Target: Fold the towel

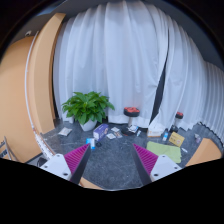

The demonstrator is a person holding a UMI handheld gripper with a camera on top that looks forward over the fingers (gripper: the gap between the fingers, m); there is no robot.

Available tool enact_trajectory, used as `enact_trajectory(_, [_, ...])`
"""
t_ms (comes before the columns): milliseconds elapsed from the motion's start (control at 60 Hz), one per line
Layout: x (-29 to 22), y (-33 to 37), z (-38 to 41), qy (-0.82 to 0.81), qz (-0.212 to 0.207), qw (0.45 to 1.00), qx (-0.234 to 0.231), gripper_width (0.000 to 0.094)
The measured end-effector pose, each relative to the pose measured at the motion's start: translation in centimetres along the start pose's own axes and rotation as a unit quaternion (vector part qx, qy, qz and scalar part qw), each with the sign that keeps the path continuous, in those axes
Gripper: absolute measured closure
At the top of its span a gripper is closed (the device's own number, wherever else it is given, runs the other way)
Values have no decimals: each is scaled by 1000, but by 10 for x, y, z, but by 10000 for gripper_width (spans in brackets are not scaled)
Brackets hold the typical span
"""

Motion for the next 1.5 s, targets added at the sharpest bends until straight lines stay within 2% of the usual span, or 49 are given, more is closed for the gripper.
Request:
enact_trajectory(250, [61,-82,-33,-22,72,997,-9,89])
enact_trajectory(433, [128,-172,-105,-34,139,990,20,92])
enact_trajectory(583, [158,-264,-189,-26,140,987,70,88])
enact_trajectory(767, [170,-376,-274,-45,135,984,112,89])
enact_trajectory(1000, [193,-476,-325,-72,161,975,135,93])
enact_trajectory(1033, [201,-484,-329,-73,172,973,138,120])
enact_trajectory(1067, [206,-488,-334,-64,182,970,149,197])
enact_trajectory(1100, [202,-492,-335,-43,167,973,154,262])
enact_trajectory(1167, [204,-503,-336,-14,158,976,149,450])
enact_trajectory(1183, [205,-497,-330,-9,157,976,149,506])
enact_trajectory(1233, [206,-495,-335,23,156,974,164,787])
enact_trajectory(1250, [205,-495,-336,32,153,973,172,854])
enact_trajectory(1300, [206,-496,-334,30,151,973,171,894])
enact_trajectory(1400, [199,-490,-328,7,162,975,153,898])
enact_trajectory(1500, [177,-474,-299,-57,162,981,87,898])
Point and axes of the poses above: the point between the fingertips, and its own axes, seen from behind it with the camera up: z to the left, x down, y backward, against the way the camera looks, the point moved 8 cm from there along y, backward, against the way the camera looks, and after that the axes turned 3 degrees about -y, right-handed, at the moved point
